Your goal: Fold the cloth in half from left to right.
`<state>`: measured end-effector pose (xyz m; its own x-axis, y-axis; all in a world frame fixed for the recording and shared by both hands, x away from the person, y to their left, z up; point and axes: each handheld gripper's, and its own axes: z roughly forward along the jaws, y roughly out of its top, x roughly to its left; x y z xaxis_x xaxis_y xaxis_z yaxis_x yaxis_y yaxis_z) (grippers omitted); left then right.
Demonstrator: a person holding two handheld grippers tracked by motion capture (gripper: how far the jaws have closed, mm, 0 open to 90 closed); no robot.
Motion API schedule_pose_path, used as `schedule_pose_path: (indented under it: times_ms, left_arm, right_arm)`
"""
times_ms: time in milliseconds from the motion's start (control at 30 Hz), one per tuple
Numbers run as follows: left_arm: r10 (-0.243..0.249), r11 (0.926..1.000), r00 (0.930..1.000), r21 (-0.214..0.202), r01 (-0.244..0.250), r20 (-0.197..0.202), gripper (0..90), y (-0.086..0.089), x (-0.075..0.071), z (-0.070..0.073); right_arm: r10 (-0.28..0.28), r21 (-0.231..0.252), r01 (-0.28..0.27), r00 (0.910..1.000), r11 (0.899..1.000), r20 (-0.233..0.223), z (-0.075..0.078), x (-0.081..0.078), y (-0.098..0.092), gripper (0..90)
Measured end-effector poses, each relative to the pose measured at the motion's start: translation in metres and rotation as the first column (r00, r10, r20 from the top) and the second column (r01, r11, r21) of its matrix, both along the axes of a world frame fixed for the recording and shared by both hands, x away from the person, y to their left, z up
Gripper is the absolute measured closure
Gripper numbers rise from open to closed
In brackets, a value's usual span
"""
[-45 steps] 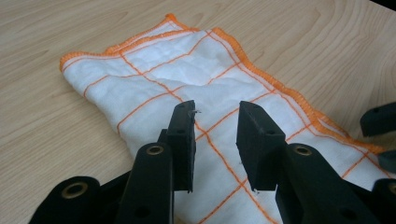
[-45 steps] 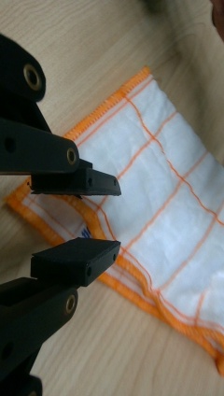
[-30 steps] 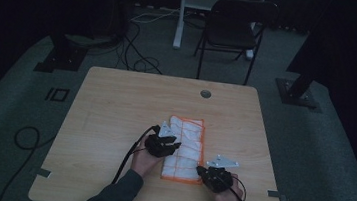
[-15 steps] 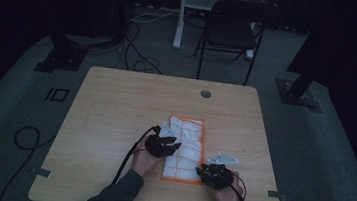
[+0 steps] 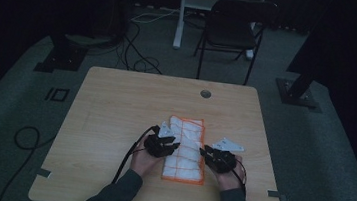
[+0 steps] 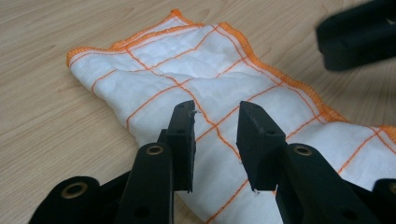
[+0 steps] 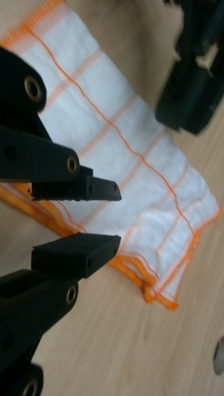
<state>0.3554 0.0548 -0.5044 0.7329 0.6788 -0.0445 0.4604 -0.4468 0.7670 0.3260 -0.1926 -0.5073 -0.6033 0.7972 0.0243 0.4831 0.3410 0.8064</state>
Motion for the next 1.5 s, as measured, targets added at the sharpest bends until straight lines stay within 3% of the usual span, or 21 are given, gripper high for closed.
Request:
schedule_pose_path:
  times_ms: [267, 800, 967, 1267, 1400, 1500]
  left_arm:
    - [0.002, 1.0000, 1.0000, 0.006, -0.002, 0.000, 67.5, 0.004, 0.000, 0.000]
    - [0.011, 0.9999, 0.9999, 0.002, -0.011, -0.001, 67.4, 0.010, 0.000, -0.001]
    - [0.019, 0.9998, 0.9998, -0.001, -0.019, -0.002, 67.3, 0.011, 0.001, -0.001]
    - [0.025, 0.9997, 0.9997, -0.001, -0.025, -0.005, 67.3, 0.014, 0.000, -0.003]
    - [0.030, 0.9995, 0.9995, -0.010, -0.030, -0.008, 67.3, 0.016, 0.001, -0.004]
    - [0.032, 0.9994, 0.9994, -0.011, -0.032, -0.010, 67.3, 0.016, 0.001, -0.004]
  right_arm:
    - [-0.045, 0.027, 0.044, 0.9986, 0.999, 0.029, 0.001, 0.032, -0.002, 81.3]
    - [-0.107, -0.012, 0.108, 0.9932, 0.994, 0.046, -0.006, 0.093, 0.000, 84.6]
    - [-0.165, -0.001, 0.165, 0.9861, 0.986, 0.013, -0.006, 0.116, -0.005, 82.3]
    - [-0.104, -0.032, 0.103, 0.9932, 0.994, -0.052, -0.023, 0.128, 0.011, 71.8]
    - [-0.113, -0.039, 0.110, 0.9892, 0.993, -0.093, -0.030, 0.131, 0.013, 63.9]
    - [-0.116, -0.042, 0.112, 0.9854, 0.993, -0.124, -0.033, 0.133, 0.014, 65.2]
